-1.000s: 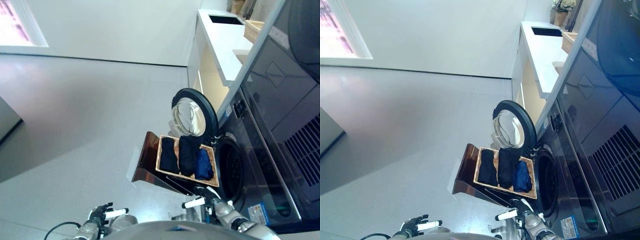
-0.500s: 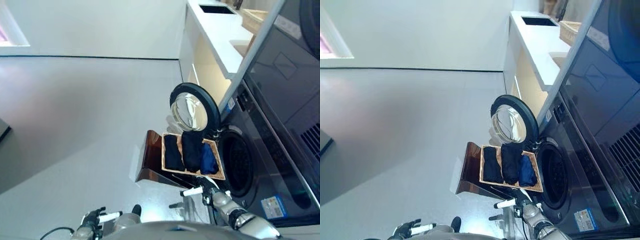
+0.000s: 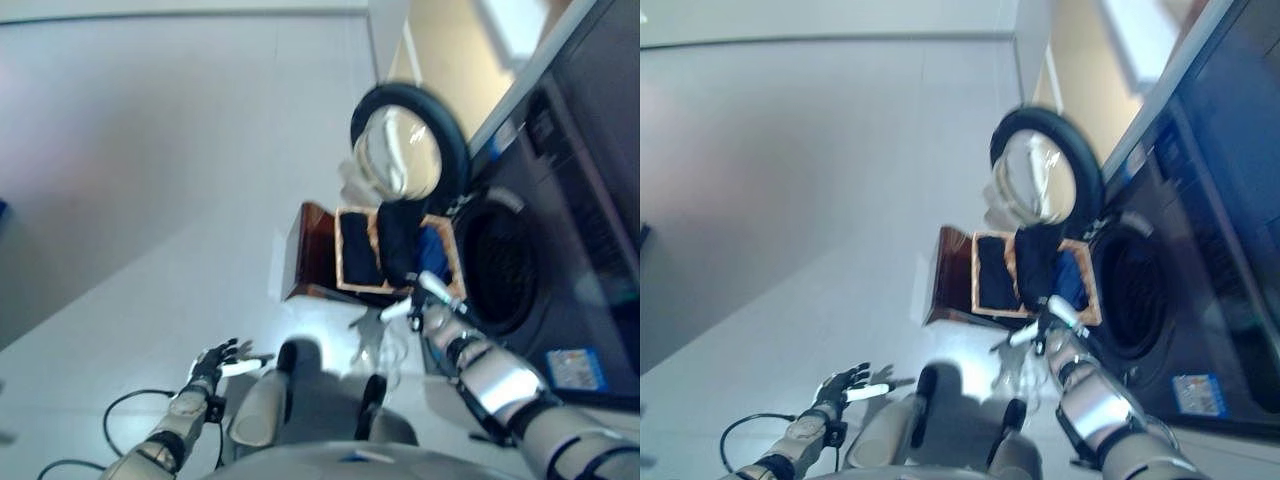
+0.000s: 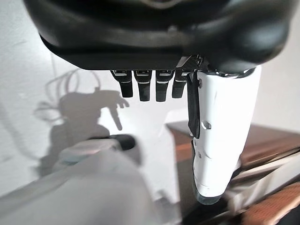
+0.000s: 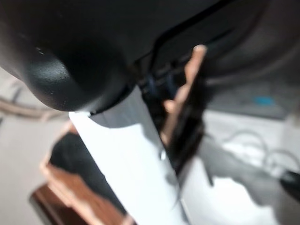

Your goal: Pick up the clothes and place them into the washing machine

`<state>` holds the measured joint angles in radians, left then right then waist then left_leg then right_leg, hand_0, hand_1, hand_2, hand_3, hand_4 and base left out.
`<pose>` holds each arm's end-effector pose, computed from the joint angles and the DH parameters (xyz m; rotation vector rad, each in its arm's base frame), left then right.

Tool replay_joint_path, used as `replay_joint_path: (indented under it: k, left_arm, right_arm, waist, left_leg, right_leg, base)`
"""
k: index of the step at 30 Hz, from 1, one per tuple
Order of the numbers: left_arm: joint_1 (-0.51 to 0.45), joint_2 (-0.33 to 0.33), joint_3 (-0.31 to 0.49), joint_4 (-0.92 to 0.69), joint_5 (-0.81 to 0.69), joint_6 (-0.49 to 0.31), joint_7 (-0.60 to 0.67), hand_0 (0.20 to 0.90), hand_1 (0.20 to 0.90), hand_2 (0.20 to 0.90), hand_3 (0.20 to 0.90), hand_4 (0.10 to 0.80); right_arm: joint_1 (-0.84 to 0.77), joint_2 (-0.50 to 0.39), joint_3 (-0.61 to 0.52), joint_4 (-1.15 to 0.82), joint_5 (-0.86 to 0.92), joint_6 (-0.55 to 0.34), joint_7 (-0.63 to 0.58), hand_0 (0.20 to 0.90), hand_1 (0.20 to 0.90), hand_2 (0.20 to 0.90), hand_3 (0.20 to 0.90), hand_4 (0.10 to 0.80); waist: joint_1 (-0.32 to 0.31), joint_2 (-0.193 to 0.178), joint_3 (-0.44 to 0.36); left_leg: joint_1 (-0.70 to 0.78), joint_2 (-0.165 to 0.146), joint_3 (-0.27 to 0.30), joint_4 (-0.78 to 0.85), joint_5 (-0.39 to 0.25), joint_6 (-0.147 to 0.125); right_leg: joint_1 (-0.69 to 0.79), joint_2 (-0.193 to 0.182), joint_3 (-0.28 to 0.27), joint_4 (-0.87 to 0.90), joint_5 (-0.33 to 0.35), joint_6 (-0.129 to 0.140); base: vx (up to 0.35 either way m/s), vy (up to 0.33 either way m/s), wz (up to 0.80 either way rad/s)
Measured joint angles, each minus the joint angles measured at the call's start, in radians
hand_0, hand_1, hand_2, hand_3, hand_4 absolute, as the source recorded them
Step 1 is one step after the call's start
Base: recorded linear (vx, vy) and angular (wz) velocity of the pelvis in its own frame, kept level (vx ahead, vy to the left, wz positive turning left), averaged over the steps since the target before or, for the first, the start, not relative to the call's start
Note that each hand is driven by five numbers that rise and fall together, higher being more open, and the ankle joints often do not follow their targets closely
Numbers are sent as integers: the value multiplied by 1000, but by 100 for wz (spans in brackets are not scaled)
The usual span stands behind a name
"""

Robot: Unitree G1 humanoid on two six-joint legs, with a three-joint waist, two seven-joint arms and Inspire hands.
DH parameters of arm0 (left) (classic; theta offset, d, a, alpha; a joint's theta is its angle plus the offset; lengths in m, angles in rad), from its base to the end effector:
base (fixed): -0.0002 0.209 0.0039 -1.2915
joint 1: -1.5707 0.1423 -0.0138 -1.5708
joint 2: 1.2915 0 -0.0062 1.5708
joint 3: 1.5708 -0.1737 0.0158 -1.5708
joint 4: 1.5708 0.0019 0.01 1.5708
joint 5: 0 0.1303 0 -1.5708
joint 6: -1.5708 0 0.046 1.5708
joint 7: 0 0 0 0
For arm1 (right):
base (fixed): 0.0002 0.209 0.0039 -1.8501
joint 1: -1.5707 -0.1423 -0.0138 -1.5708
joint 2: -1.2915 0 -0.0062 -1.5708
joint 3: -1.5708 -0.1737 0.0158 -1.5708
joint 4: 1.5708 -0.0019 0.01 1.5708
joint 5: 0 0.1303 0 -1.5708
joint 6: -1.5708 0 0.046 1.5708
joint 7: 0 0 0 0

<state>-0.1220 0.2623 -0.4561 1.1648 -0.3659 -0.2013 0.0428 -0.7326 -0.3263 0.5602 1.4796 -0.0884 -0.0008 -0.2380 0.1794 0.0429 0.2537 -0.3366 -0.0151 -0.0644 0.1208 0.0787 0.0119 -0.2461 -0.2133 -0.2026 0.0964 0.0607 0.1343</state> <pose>0.1233 0.1991 -0.0841 0.2044 0.8850 -0.0269 0.2618 -0.2198 0.0043 -0.9672 0.6625 -0.0627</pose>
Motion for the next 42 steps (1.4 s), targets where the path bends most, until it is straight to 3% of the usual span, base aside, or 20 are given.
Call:
replay_joint_path:
  k: [5, 17, 27, 39, 42]
  left_arm:
    - [-6, -22, 8, 2, -40, -5, 10, 900, 900, 900, 900, 800]
    - [-82, -26, -33, -39, -45, -4, 48, 900, 900, 900, 900, 800]
    - [-113, -31, -69, -78, -80, -23, 67, 900, 900, 900, 900, 800]
    - [-128, -30, -78, -116, -118, -45, 90, 900, 900, 900, 900, 800]
    - [-131, -30, -77, -134, -124, -46, 99, 900, 900, 900, 900, 800]
  right_arm:
    - [-135, -65, -2, 21, -4, 3, -30, 900, 900, 900, 900, 800]
    - [-314, -275, -2, 70, -65, 28, -91, 900, 900, 900, 900, 800]
    - [-361, -288, 1, 76, -83, 24, -94, 900, 900, 900, 900, 800]
    - [-439, -314, 81, 94, -83, 24, -113, 900, 900, 900, 900, 800]
    - [-470, -334, 118, 118, -86, 24, -116, 900, 900, 900, 900, 800]
  waist:
    - [18, 42, 41]
    - [49, 104, 147]
    - [52, 107, 179]
    - [55, 99, 203]
    - [54, 98, 203]
  left_leg:
    - [-83, 0, -8, -1, 23, -3]
    - [-144, -23, -20, -9, 35, 14]
    - [-214, -35, -32, -8, 48, 17]
    - [-305, -56, -50, -5, 66, 19]
    - [-341, -57, -58, -6, 64, 5]
  right_leg:
    - [-82, 2, -5, 3, 32, -10]
    - [-125, -16, -23, -17, 43, 4]
    - [-187, -20, -30, -13, 46, 9]
    - [-273, -36, -31, 3, 49, 14]
    - [-307, -42, -33, 9, 47, 17]
  base:
    - [-44, 27, 5]
    - [0, 17, 5]
    - [11, -1, 4]
    - [12, 4, 6]
    - [97, -20, 7]
